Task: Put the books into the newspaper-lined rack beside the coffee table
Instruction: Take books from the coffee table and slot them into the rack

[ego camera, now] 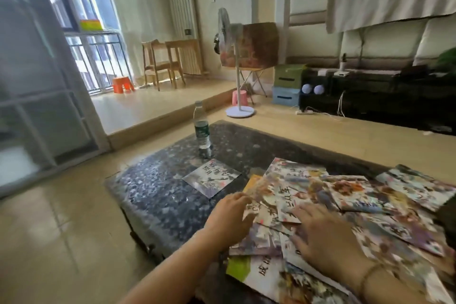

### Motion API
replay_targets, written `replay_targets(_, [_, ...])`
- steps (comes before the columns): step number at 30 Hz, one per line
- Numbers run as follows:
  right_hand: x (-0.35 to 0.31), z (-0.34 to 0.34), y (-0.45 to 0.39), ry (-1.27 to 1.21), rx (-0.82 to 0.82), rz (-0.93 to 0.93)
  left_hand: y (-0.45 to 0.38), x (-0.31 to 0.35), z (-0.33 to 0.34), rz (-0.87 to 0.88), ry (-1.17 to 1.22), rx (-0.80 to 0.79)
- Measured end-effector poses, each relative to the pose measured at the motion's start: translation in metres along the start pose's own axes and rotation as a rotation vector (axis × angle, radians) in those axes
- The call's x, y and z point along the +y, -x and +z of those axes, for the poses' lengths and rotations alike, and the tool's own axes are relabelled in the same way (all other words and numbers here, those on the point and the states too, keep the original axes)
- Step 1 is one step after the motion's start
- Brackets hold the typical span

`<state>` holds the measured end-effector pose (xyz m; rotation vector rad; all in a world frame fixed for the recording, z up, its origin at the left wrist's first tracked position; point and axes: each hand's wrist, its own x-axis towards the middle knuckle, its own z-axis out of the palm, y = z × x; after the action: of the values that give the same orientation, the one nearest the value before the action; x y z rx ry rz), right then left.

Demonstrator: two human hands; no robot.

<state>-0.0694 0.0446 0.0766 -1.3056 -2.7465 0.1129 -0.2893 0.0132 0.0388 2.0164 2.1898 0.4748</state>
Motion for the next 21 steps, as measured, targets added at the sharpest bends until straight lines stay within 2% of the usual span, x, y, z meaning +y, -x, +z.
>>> replay_targets(4, [-0.024, 0.037, -0.053, -0.057, -0.176, -0.111, -0.021, -0.067, 0.007, -0.111, -0.019, -0.052])
replay_targets(8, [-0.051, 0.062, -0.1, -0.047, -0.256, -0.163, -0.045, -0.119, 0.024, -0.181, -0.136, -0.102])
replay_targets(13, [-0.079, 0.094, -0.145, -0.037, -0.271, -0.222, -0.052, -0.154, 0.049, -0.207, -0.204, -0.222])
replay_targets(21, [-0.101, 0.117, -0.197, -0.037, -0.204, -0.18, -0.011, -0.143, 0.042, -0.083, -0.305, -0.142])
